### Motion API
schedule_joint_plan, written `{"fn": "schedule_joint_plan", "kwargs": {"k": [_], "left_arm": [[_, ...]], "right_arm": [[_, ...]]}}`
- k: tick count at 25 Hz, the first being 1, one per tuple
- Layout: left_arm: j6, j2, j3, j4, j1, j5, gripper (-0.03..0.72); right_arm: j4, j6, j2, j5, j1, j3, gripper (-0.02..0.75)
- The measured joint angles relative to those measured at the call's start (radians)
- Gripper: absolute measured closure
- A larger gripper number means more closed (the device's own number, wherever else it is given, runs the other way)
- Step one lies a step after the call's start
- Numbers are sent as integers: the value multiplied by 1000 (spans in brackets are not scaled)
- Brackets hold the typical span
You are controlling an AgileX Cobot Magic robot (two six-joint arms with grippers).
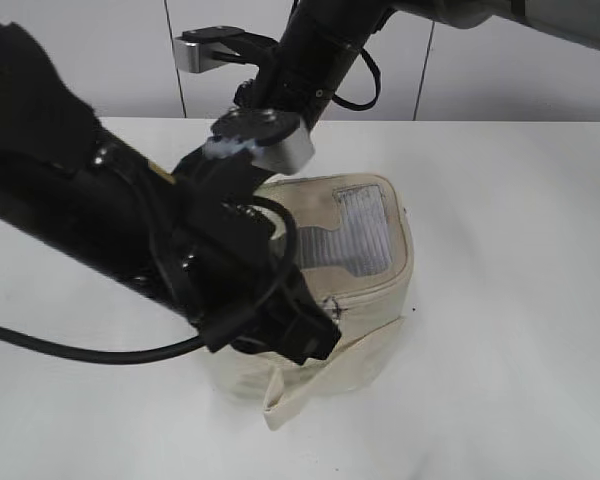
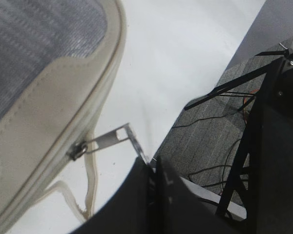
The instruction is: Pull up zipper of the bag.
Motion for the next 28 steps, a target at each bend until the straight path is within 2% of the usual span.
{"fn": "schedule_joint_plan", "kwargs": {"k": [4, 12, 15, 18, 21, 26, 28], "left_arm": [[-3, 54, -50, 17, -9, 33, 691], [-154, 32, -64, 186, -13, 105, 678], [-191, -8, -65, 226, -14, 122, 586], [-221, -55, -65, 267, -14, 121, 431], [-238, -97, -65, 313, -14, 116, 318], [-326, -129, -65, 433, -14, 90, 282], [-351, -135, -65, 471, -14, 83, 279]], "right_arm": [[0, 0, 0, 0, 0, 0, 666], [4, 8, 0, 0, 0, 0, 666], [4, 19, 0, 0, 0, 0, 666], [3, 29, 0, 0, 0, 0, 656], [3, 47, 0, -5, 0, 0, 572], [-22, 115, -4, -12, 0, 0, 325], [-40, 127, -14, -12, -1, 0, 280]]}}
